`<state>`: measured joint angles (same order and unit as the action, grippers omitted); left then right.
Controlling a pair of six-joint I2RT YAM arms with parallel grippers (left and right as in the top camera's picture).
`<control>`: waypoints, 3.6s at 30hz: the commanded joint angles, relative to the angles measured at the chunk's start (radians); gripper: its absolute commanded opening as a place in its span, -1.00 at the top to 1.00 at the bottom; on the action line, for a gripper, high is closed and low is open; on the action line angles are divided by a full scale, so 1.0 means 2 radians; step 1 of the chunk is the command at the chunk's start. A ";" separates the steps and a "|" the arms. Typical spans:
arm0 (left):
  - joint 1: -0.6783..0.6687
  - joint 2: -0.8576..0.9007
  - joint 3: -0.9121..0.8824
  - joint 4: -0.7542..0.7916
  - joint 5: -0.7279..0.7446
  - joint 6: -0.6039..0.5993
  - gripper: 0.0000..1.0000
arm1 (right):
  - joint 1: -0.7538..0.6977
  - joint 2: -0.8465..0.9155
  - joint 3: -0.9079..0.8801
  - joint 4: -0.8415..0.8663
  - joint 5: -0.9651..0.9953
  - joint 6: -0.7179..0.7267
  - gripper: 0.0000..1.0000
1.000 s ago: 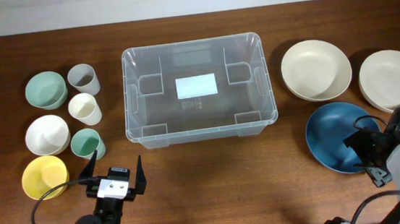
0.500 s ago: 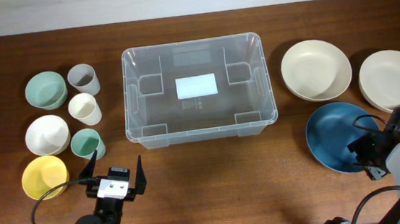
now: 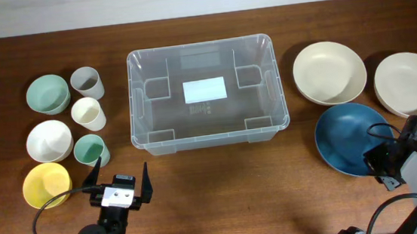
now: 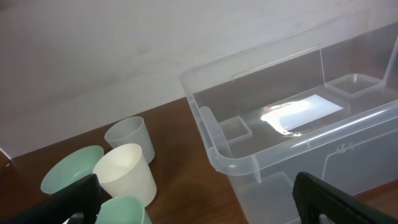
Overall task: Pack container
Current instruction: 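Move the right gripper to the blue bowl rim and grasp it, then lift the blue bowl with the right gripper and carry it into the bin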
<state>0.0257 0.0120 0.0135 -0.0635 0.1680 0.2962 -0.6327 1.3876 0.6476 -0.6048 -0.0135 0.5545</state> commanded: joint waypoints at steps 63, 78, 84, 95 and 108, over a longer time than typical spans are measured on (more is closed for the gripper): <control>0.003 -0.003 -0.002 -0.001 0.004 0.002 -0.99 | -0.001 0.005 -0.061 0.072 -0.082 0.009 0.63; 0.003 -0.003 -0.002 -0.001 0.004 0.002 -0.99 | -0.001 -0.092 -0.046 0.001 -0.142 0.011 0.93; 0.003 -0.003 -0.002 -0.001 0.004 0.002 -0.99 | -0.001 -0.221 -0.005 -0.026 -0.256 -0.013 0.92; 0.003 -0.003 -0.002 -0.001 0.004 0.002 -0.99 | 0.032 -0.289 0.187 0.003 -0.303 0.052 0.92; 0.003 -0.003 -0.002 -0.001 0.004 0.002 -0.99 | 0.410 -0.004 0.244 0.205 -0.185 0.116 0.92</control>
<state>0.0257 0.0113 0.0135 -0.0635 0.1680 0.2962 0.0685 1.2465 1.0447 -0.2100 -0.4450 0.7631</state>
